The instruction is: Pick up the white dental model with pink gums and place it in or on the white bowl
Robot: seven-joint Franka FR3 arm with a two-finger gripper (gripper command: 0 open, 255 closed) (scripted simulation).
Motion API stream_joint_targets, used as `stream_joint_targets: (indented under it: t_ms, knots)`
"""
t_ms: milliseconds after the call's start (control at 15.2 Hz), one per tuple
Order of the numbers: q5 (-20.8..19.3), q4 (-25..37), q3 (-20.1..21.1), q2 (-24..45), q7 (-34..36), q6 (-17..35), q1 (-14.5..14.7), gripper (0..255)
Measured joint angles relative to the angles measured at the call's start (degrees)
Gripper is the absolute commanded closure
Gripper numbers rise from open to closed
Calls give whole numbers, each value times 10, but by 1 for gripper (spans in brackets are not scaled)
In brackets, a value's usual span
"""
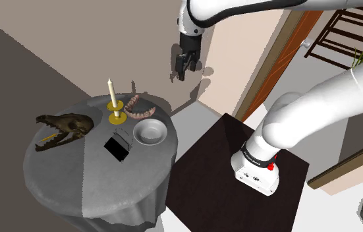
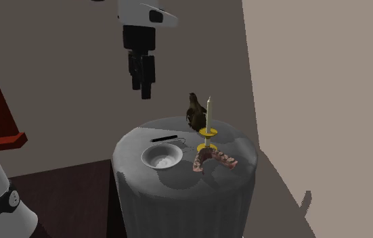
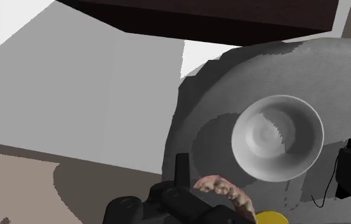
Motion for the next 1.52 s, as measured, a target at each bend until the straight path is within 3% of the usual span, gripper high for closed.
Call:
stream_joint_targets:
  t_ms: [792,1518]
  knots:
    - [-31,74,23,260,-23,183,12,0]
    - [-84,222,29,495,-29,265,37,0]
